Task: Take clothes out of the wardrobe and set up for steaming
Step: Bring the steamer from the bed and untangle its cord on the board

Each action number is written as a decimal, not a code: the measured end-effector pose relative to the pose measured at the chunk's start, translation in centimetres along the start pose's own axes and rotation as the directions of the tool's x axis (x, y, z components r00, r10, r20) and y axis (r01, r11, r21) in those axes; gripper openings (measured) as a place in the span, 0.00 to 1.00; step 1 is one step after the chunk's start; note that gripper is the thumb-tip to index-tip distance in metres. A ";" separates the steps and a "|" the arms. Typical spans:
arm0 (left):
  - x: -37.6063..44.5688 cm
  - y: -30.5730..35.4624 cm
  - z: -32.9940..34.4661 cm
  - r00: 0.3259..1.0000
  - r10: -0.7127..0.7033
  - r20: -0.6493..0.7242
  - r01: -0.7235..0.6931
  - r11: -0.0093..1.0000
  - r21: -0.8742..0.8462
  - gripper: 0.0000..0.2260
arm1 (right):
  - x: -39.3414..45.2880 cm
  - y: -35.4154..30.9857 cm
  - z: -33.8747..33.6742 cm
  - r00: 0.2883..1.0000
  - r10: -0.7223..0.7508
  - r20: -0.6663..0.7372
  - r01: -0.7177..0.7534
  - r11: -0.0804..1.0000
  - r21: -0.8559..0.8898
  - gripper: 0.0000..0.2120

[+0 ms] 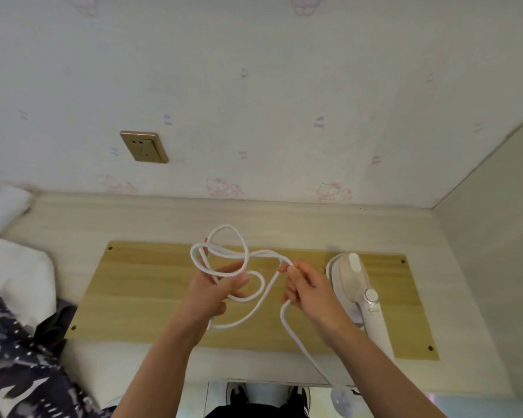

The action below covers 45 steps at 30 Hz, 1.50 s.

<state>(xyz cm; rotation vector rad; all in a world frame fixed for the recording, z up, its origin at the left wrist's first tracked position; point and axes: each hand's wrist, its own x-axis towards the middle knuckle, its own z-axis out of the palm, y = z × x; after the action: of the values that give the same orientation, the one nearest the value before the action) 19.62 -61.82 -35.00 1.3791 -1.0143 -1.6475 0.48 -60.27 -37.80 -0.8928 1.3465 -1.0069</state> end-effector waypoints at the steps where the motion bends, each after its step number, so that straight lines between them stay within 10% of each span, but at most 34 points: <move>1: 0.0 -0.2 -0.4 1.000 0.015 0.014 -0.016 1.000 0.024 0.18 | 0.1 -0.2 -0.1 1.000 -0.001 -0.001 0.001 0.997 0.074 0.11; 6: 0.1 -0.8 -2.7 0.997 0.009 -0.074 -0.007 1.000 0.019 0.40 | 0.7 -2.1 -1.2 1.000 -0.023 -0.018 0.027 0.968 0.249 0.12; 17: 0.0 2.6 -6.4 0.933 0.133 -0.333 -0.183 0.975 -0.123 0.38 | 2.3 -2.3 -4.6 0.946 0.141 -0.293 -0.088 0.979 0.186 0.11; 21: -0.6 3.6 -6.5 0.907 0.181 -0.381 -0.257 0.953 -0.158 0.23 | 3.7 -0.7 -6.5 0.927 0.010 -0.374 -0.154 0.922 -0.356 0.11; 27: -1.3 4.5 -3.3 0.919 0.302 -0.254 -0.328 0.942 -0.069 0.20 | 3.4 -1.2 -4.7 0.985 -0.051 -0.166 -0.118 0.507 -0.854 0.16; 33: -1.2 5.1 1.2 0.924 0.332 -0.191 -0.364 0.917 -0.164 0.19 | 0.3 -2.8 3.5 0.917 -0.023 0.399 0.316 0.652 -0.689 0.20; 45: 0.1 5.5 0.7 0.880 0.330 -0.342 -0.339 0.940 0.035 0.14 | 0.9 -0.1 2.9 0.835 -0.070 0.545 0.421 0.719 -0.553 0.10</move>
<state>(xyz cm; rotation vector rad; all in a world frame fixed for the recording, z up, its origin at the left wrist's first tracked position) 19.26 -64.05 -29.92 1.3284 -0.9553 -1.1143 3.35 -61.33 -37.88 -1.7912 1.1408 -0.4095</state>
